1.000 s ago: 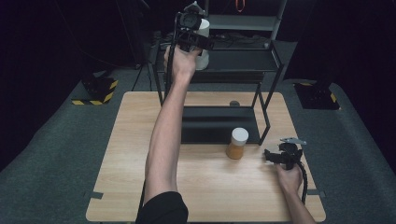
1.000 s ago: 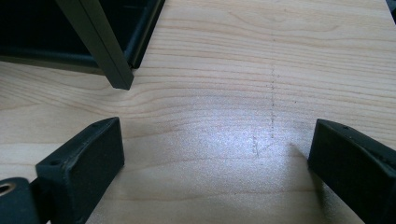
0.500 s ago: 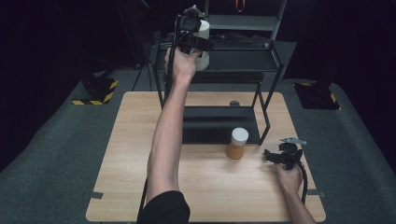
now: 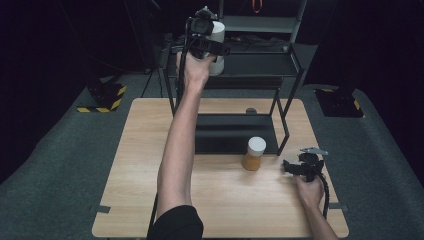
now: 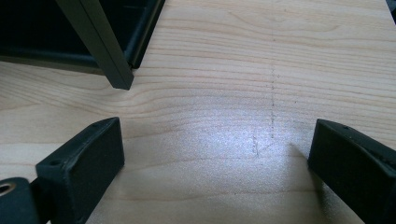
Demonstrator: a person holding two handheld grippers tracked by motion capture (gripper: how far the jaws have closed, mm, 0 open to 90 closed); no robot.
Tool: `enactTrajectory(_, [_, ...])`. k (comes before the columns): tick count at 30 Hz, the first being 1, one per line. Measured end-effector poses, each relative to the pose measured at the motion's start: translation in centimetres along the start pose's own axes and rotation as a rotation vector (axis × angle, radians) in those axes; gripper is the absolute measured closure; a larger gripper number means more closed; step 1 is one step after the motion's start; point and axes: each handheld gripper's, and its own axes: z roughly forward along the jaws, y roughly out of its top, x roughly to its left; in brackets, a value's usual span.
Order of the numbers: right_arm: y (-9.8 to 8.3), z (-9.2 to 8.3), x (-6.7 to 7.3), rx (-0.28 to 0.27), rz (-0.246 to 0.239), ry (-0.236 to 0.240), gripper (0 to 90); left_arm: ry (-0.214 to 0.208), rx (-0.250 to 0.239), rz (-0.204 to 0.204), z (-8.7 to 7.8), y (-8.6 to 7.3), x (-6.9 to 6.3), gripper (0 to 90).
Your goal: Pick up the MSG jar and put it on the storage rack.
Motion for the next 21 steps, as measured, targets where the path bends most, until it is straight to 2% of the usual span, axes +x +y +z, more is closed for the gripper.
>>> enactTrajectory(3, [0.0, 0.0, 0.0, 0.000, 0.000, 0.000, 2.5, -0.007, -0.014, -0.009, -0.4, -0.4, 0.4, 9.6])
enactTrajectory(8, [0.0, 0.0, 0.0, 0.001, 0.002, 0.000, 2.5, -0.020, -0.025, -0.001, -1.0, -0.9, 0.7, 5.4])
enactTrajectory(12, [0.0, 0.0, 0.0, 0.001, 0.002, 0.000, 2.5, -0.036, -0.029, 0.006, -1.6, -1.5, 0.9, 4.0])
enactTrajectory(21, [0.0, 0.0, 0.0, 0.001, 0.002, 0.000, 2.5, -0.044, -0.048, 0.017, -3.6, -3.4, 1.2, 2.6])
